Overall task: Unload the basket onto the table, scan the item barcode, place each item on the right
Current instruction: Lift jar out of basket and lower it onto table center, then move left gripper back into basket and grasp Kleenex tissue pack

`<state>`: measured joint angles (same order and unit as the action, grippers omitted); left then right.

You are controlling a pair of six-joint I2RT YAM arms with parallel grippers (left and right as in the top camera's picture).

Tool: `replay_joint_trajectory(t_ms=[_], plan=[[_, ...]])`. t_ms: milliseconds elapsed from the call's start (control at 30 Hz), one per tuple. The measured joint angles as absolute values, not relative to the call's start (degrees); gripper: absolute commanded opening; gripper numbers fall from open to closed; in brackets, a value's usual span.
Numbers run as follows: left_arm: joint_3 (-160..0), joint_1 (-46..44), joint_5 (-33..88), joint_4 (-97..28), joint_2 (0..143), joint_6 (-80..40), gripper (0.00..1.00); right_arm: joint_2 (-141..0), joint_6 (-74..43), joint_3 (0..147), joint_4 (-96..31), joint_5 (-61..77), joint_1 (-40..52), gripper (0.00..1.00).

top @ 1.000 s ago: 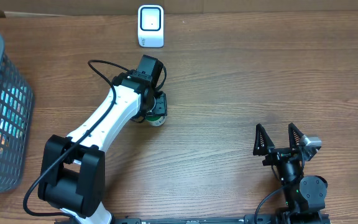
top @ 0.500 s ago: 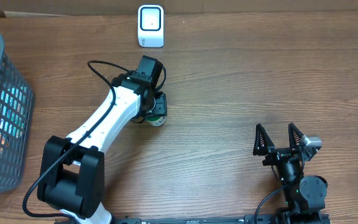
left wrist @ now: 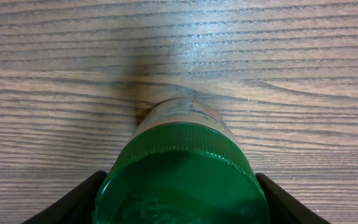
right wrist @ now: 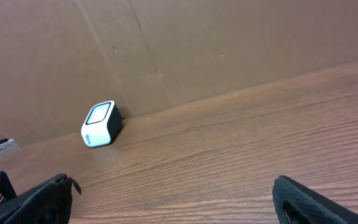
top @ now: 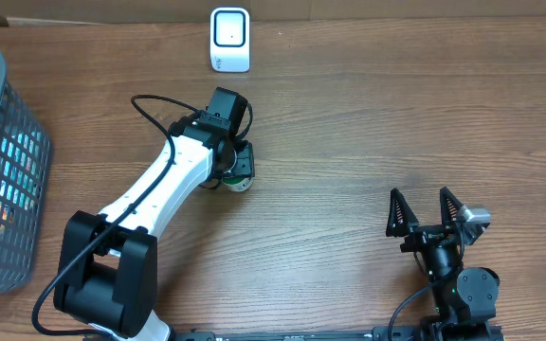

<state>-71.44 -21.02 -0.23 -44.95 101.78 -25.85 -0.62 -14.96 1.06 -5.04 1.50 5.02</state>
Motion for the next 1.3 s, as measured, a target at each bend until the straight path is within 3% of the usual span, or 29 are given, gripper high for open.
replay_joint_trajectory(t_ms=[267, 333, 467, 500, 700, 1000, 1167, 1300], plan=[[-71.3, -21.0, -0.3, -44.2, 101.7, -26.0, 0.54, -0.6, -15.0, 1.1, -5.0, 1.5, 5.0, 1.0], [-71.2, -21.0, -0.3, -44.1, 101.7, -26.0, 0.62, -0.6, -15.0, 1.1, -5.0, 1.5, 5.0, 1.0], [-71.2, -21.0, -0.3, -44.3, 101.7, -26.4, 0.98, -0.6, -15.0, 1.1, -5.0, 1.5, 5.0, 1.0], [-71.3, -21.0, -0.3, -45.2, 101.7, -26.3, 1.0, -0.6, -15.0, 1.1, -5.0, 1.5, 5.0, 1.0], [-80.4, -21.0, -0.3, -56.8, 102.3, -26.2, 1.0, -0.6, -15.0, 1.1, -5.0, 1.5, 5.0, 1.0], [-114.5, -16.8, -4.2, -80.3, 100.8, -26.0, 1.0, -0.6, -15.0, 1.1, -5.0, 1.5, 5.0, 1.0], [-124.9, -5.4, -7.3, -86.1, 95.2, -26.0, 1.0, -0.6, -15.0, 1.1, -5.0, 1.5, 5.0, 1.0], [-127.2, 11.2, -9.0, -86.4, 88.7, -26.0, 1.0, -0.6, -15.0, 1.1, -5.0, 1.5, 5.0, 1.0]])
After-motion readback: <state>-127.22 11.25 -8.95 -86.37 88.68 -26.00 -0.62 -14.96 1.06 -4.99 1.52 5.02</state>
